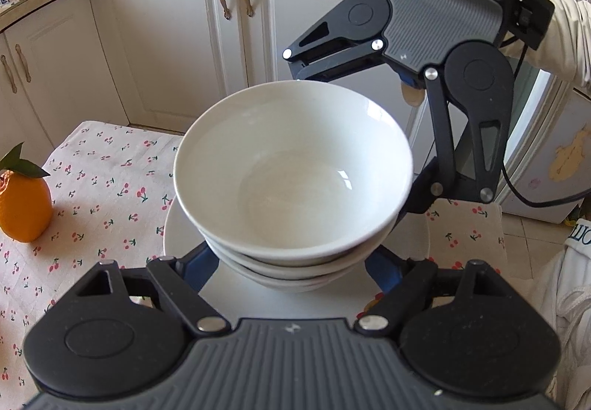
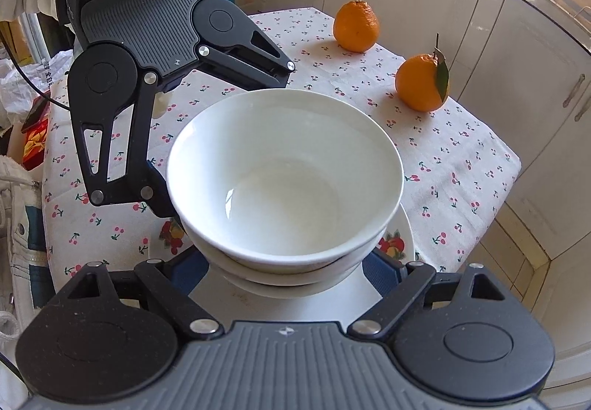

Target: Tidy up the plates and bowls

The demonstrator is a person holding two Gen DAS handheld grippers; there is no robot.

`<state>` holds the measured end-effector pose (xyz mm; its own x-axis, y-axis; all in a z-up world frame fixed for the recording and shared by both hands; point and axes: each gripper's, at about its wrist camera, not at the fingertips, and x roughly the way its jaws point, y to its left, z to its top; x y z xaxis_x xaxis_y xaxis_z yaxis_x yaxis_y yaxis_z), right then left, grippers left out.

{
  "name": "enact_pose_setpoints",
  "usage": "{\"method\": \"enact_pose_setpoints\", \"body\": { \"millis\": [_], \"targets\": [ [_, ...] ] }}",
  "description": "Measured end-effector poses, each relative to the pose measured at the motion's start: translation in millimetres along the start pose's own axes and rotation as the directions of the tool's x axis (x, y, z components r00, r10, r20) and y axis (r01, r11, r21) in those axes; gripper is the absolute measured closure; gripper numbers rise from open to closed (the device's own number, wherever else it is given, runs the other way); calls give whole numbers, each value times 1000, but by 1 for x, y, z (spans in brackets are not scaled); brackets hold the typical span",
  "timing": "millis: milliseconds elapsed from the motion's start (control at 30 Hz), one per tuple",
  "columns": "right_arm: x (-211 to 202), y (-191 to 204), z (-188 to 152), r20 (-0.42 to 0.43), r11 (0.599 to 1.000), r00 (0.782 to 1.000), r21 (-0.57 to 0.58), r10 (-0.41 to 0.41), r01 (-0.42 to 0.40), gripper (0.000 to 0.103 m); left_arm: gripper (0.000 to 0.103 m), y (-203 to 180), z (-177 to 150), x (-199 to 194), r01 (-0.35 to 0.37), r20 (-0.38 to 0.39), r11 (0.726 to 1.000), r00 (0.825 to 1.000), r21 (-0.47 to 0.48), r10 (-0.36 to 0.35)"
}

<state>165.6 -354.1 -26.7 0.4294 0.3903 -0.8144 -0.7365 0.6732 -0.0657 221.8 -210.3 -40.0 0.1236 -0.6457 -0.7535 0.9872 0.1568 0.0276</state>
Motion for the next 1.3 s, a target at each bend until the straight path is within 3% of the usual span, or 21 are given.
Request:
{"method": "enact_pose_setpoints", "body": {
  "millis": [133,200,433,500,600,700,800,867,933,1000,1133,1200,1300],
  "targets": [
    [0,-1,0,3,1000,1000,20,6,-6,5,16,-7,-1,-3,-40,6,999,999,26,40],
    [-1,2,0,6,1000,1000,28,3,-3,3,11,-10,-2,-7,-60,21,998,998,32,59],
    [-10,22,1,-39,988,990,61,-137,139,0,1,-36,-12,-46,-174,123,984,977,-28,176],
    [-18,32,1,-40,980,982,74,-182,185,0,1,-48,-17,-59,-248,158,968,955,-46,252],
    [-29,49,2,-53,955,962,119,-267,271,0,0,-66,-23,-77,-354,205,931,908,-95,366],
    [-38,62,4,-70,915,939,210,-337,344,0,1,-78,-31,-93,-394,232,902,874,-177,428],
    [-43,75,6,-104,847,903,314,-417,428,0,1,-88,-40,-105,-404,247,869,845,-286,474],
    [-44,83,6,-125,793,876,380,-466,477,0,1,-93,-48,-113,-426,237,835,822,-347,518],
    [-45,92,5,-144,729,857,470,-494,499,0,0,-100,-55,-119,-462,206,783,791,-417,576],
    [-46,101,1,-152,668,851,556,-503,494,0,1,-103,-58,-122,-485,154,731,773,-481,615],
    [-50,122,0,-177,546,813,660,-555,516,0,1,-105,-64,-129,-509,38,613,750,-604,660],
    [-56,132,2,-172,509,797,688,-578,518,0,1,-106,-66,-133,-522,-13,570,744,-634,668],
    [-65,145,9,-155,490,784,704,-601,514,0,1,-111,-68,-142,-534,-44,530,731,-659,681]
  ]
}}
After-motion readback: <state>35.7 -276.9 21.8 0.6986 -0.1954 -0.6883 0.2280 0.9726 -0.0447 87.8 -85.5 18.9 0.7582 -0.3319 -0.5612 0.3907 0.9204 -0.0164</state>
